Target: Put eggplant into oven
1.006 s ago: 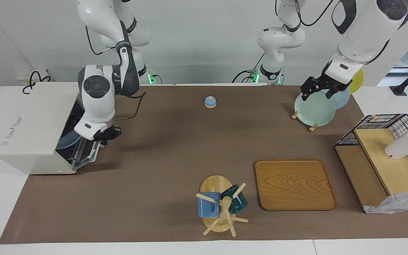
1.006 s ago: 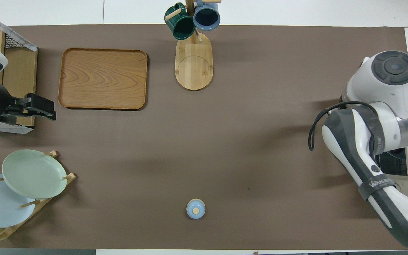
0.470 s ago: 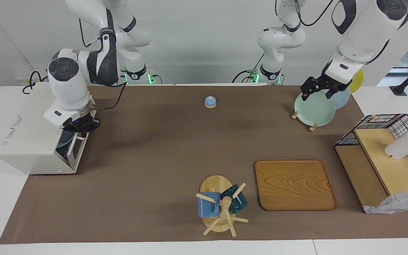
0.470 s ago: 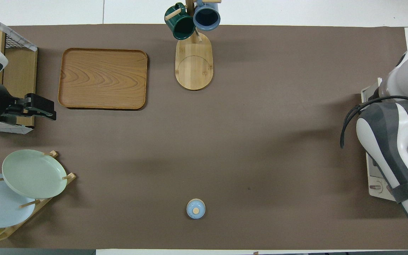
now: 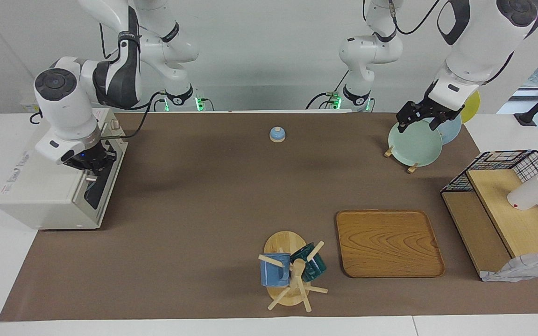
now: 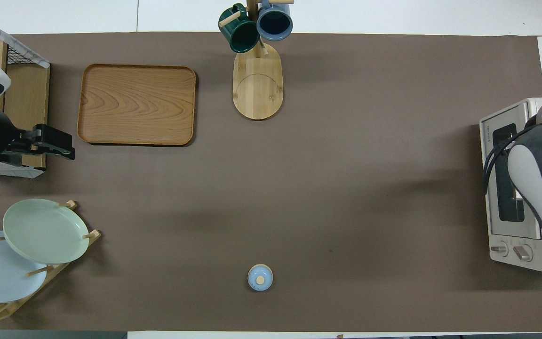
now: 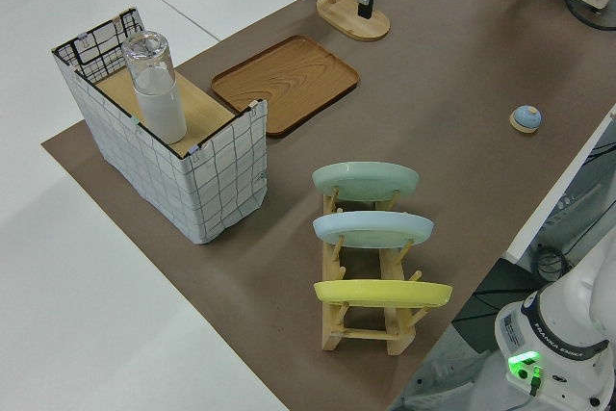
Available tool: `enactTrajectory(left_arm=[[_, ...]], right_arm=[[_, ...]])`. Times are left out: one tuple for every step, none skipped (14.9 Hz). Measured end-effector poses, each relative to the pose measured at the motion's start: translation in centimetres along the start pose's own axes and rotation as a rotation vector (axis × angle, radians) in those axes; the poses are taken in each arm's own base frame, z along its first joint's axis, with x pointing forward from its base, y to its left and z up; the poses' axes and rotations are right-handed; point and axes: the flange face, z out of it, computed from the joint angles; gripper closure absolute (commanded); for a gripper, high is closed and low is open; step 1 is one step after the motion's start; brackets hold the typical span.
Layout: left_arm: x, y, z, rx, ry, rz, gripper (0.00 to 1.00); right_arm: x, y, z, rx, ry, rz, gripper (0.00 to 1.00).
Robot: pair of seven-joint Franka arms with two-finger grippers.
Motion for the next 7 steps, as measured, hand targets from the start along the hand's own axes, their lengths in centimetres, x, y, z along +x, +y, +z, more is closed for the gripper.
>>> enactTrajectory(left_arm=[[0.0,0.0,0.0,0.0,0.0,0.0,0.0],[0.0,0.0,0.0,0.0,0.0,0.0,0.0],[0.0,0.0,0.0,0.0,0.0,0.0,0.0],[0.0,0.0,0.0,0.0,0.0,0.0,0.0],[0.0,0.0,0.0,0.0,0.0,0.0,0.0],[0.0,0.0,0.0,0.0,0.0,0.0,0.0],[0.0,0.0,0.0,0.0,0.0,0.0,0.0]], right_arm=[[-0.3,0.0,-0.8,0.033,-0.024,0.011,0.87],[-0.5,-0.2,-2.0,0.057,-0.035,0.017,0.78],[-0.5,-0.4,-3.4,0.077,-0.03,0.019,0.67],[-0.4,-0.8,-4.7,0.099,-0.015,0.02,0.58],[-0.4,-1.2,-5.9,0.12,0.004,0.019,0.23],[-0.4,-1.7,-6.7,0.136,0.023,0.016,0.0],[-0.5,-2.0,-7.3,0.146,0.036,0.013,0.0]])
